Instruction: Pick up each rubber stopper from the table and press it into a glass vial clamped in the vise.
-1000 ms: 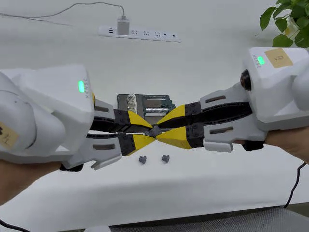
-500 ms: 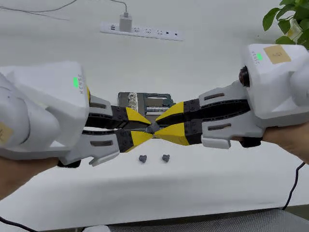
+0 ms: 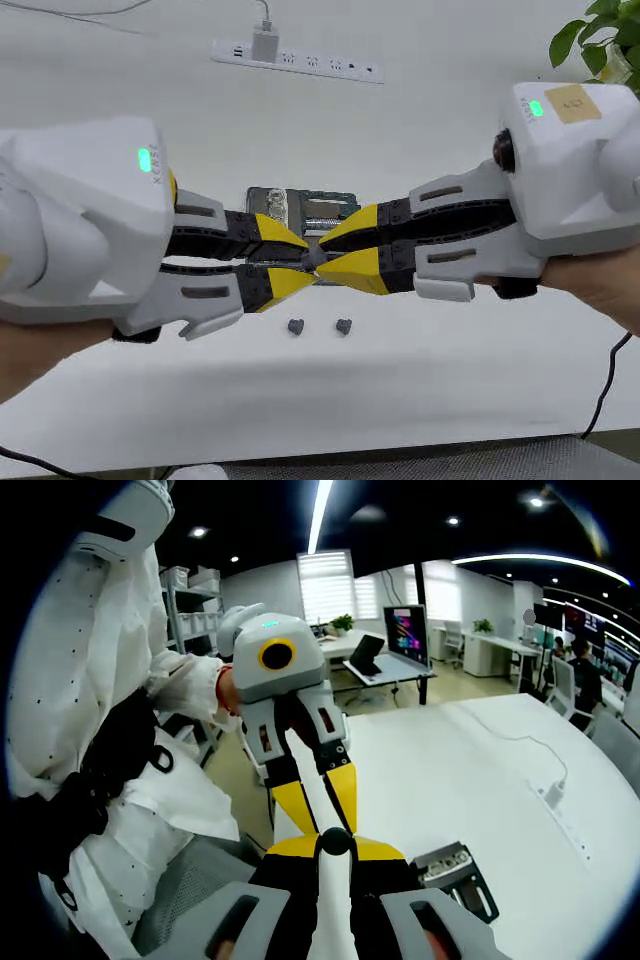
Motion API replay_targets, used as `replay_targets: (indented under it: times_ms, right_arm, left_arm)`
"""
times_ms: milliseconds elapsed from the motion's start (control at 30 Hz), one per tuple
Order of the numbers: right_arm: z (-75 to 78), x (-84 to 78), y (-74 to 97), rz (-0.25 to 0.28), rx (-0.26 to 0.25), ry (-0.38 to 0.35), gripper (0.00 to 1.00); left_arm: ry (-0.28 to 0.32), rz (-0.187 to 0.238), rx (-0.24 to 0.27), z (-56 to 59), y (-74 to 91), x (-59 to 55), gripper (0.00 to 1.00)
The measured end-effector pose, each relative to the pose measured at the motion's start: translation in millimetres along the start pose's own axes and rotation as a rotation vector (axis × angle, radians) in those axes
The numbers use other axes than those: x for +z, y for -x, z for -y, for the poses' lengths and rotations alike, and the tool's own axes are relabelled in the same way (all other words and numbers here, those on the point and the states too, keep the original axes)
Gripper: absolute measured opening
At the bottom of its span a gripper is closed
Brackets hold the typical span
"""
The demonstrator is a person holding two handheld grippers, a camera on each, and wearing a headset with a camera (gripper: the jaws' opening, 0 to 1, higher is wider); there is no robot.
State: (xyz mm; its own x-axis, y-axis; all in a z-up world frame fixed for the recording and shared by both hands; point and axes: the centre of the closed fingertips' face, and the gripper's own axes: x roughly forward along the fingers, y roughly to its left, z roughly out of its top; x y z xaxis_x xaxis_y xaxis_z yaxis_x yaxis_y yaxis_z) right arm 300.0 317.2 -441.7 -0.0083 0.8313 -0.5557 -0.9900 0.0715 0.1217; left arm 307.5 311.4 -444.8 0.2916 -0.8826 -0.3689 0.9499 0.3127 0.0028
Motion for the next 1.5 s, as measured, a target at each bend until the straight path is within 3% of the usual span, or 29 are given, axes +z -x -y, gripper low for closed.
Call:
replay_targets:
  times_ms: [267,533,833,1267,1500]
  right_arm:
    - [7.5,4.5,-1.3,-0.014,-0.01,0.003,0.06]
    - [27.3,2.9,0.8,-0.077,-0.044,-0.004,0.06]
    - [48.4,0.2,-3.3,-0.169,-0.063,0.01,0.06]
    - [74.0,-0.8,-18.0,-0.262,-0.056,0.023,0.06]
    - [96.1,-3.6,-27.0,-0.319,-0.058,0.012,0.06]
  left_arm:
    - [0.01,-0.001,0.028,-7.6,6.0,-6.5,0.13]
    - [0.026,-0.009,0.073,-15.8,13.3,-19.1,0.21]
    - [0.019,-0.005,0.132,-24.4,17.1,-32.1,0.4]
    - [0.035,-0.014,0.194,-34.2,22.0,-52.9,0.63]
    - [0.056,-0.018,0.2,-35.1,21.4,-64.8,0.72]
